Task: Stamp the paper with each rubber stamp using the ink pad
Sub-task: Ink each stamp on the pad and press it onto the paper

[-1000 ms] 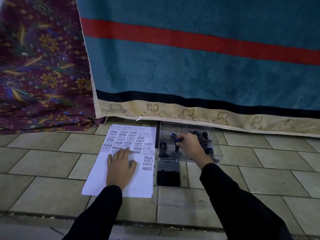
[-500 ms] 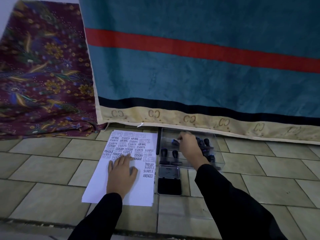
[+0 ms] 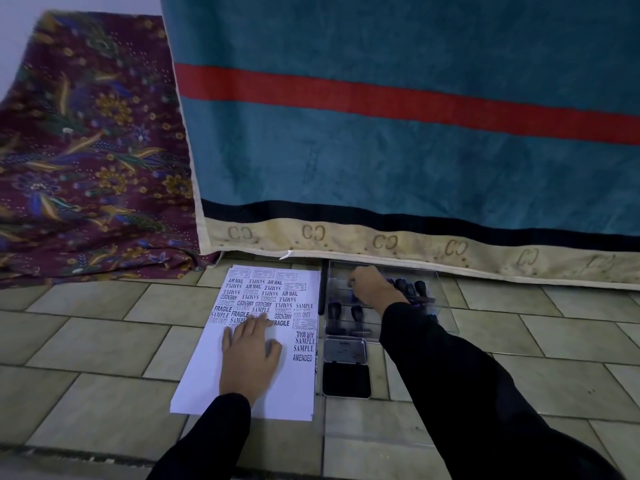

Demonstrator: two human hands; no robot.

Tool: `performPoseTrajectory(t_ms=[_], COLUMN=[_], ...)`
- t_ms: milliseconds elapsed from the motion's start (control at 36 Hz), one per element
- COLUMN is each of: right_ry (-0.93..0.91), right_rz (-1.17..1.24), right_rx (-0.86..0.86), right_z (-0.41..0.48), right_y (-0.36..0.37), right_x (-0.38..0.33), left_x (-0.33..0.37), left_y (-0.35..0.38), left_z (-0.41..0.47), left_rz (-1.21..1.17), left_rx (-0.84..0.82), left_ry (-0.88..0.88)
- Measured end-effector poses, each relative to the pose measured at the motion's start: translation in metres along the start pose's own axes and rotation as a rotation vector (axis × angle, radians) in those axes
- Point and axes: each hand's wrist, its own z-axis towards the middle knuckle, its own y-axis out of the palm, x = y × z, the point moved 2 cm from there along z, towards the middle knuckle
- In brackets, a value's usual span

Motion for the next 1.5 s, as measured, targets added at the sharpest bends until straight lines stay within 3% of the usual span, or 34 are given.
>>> performPoseTrajectory(t_ms=[389,639,778,972,1083,1167,1278,1361,1500], right_ry=[-0.18,-0.202,-0.157,-0.173,-0.161,-0.177,-0.244,-0.308,-0.353], right_rz=[-0.139,-0.111,0.095,0.561,0.702,0.675,0.578,0.544,0.52], right_rx=[-0.141,-0.026,0.127,0.474,0.411,0.333,0.306,0.292,0.29], right_z=[-0.013,-0.007,-0.014,-0.069,-0.114,-0.141,-0.162,-0.172,-0.179], right_y=[-0.02,-0.028,-0.032,-0.046,-0.027,-0.003,0.023,0.031,0.036], right_x=[0.005,0.006,0.006,0.001,-0.002,-0.005,-0.006,-0.007,-0.009], left_x=[0.003,0.005,0.0,0.001,0.0,-0.005,0.004,0.019,0.043], left_y=[-0.004,-0.005,-0.005,-0.016,-0.023,-0.024,-0.024,-0.026,-0.018], left_z=[-0.002,-0.001,0.0,0.004,0.011,0.017,0.013,0.003,-0.018], left_rz=[0.019,0.032,0.004,-0.355,-0.468,-0.356,-0.023,-0.022,-0.072], left_rx=[0.003,-0.015,-0.04,-0.035,-0.132,-0.175,-0.197,-0.149,-0.24], left_ry=[-0.005,-0.012,-0.019,-0.121,-0.214,-0.139,0.06,0.228,0.408])
